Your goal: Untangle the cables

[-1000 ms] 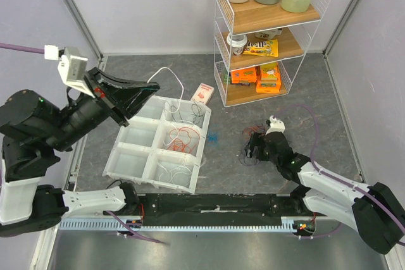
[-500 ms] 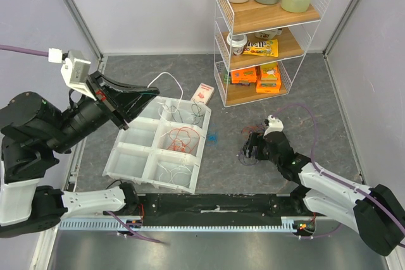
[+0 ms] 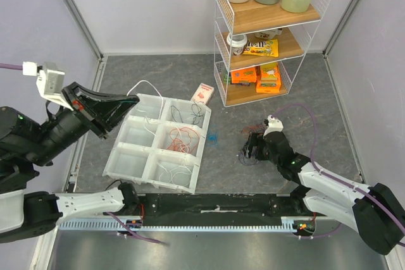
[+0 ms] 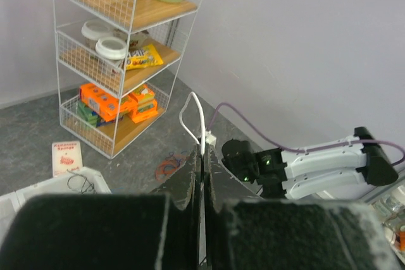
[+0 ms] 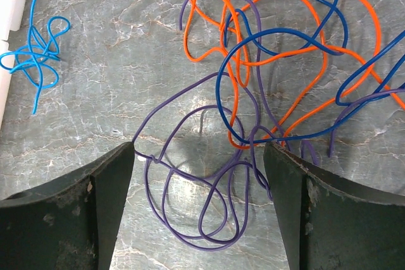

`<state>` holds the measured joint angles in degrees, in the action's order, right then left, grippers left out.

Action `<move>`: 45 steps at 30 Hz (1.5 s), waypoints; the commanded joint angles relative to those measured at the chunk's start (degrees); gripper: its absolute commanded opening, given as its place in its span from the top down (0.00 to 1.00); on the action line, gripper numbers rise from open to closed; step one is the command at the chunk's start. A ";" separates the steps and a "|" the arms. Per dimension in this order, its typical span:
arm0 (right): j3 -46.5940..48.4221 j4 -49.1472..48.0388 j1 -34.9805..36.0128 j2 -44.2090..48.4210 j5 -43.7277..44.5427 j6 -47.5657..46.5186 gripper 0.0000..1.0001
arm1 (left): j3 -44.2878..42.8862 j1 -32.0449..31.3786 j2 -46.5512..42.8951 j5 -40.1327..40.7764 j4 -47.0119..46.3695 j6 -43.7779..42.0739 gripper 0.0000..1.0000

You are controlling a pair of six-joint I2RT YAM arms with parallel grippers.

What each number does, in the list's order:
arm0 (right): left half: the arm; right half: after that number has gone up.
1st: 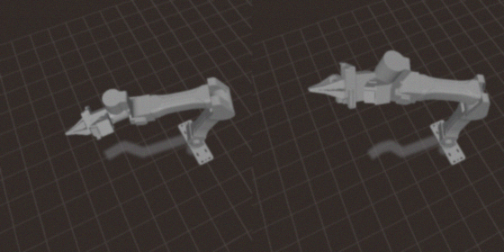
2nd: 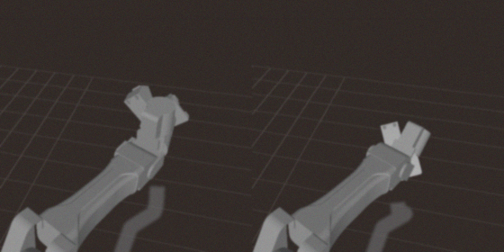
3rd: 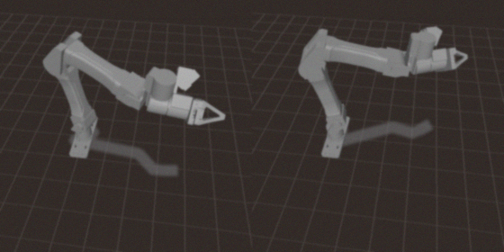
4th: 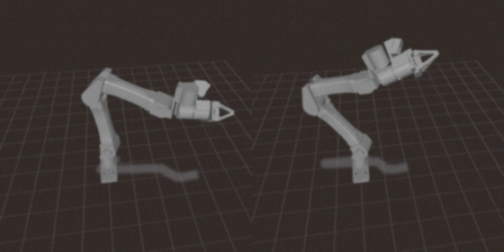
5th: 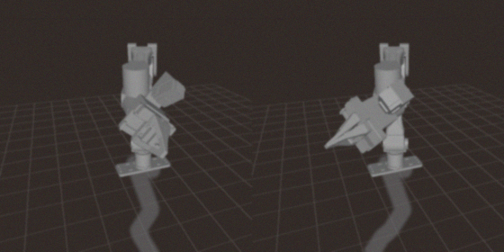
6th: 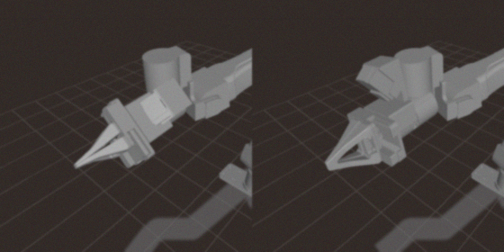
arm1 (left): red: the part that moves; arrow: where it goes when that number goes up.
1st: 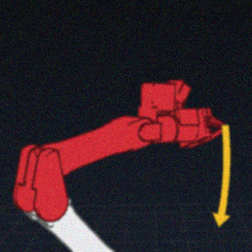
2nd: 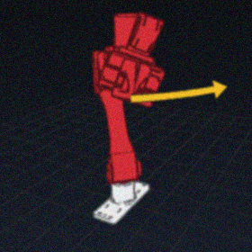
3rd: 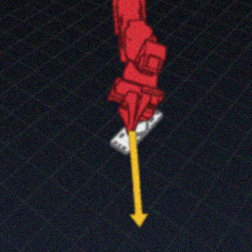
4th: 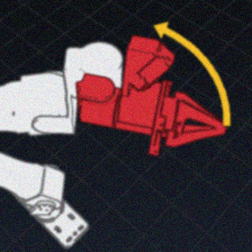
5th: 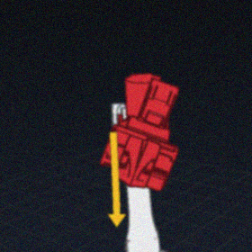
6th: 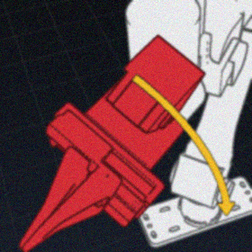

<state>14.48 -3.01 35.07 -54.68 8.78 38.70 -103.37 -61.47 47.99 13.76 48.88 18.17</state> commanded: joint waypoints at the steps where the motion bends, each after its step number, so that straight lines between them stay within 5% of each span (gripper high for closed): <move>1: 0.37 -2.09 0.00 -0.52 -0.51 -0.99 0.09 | -7.62 -0.05 3.60 -0.74 -0.63 -0.86 0.98; 10: -0.07 -2.09 -0.09 0.01 -0.69 -0.90 0.09 | -10.98 0.04 4.58 -2.25 -0.72 -1.57 0.98; 27: -0.42 -1.92 -0.09 0.97 -1.48 -1.08 0.09 | 14.78 0.04 -6.32 4.78 -0.90 6.52 0.98; 32: -0.59 -1.83 0.00 1.32 -1.48 -0.99 0.09 | 19.42 0.04 -7.03 7.24 7.17 10.12 0.98; 38: -0.24 -2.18 -0.18 0.36 -1.30 -1.26 0.09 | 33.82 -0.05 -7.47 6.64 13.78 18.98 0.98; 45: 0.02 -2.27 -0.18 -0.43 -1.57 -1.34 0.09 | 55.54 0.04 -9.93 0.65 5.09 33.14 0.98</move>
<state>14.39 -3.09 35.07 -55.05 7.40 38.28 -54.17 -61.47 39.94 16.32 58.02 39.70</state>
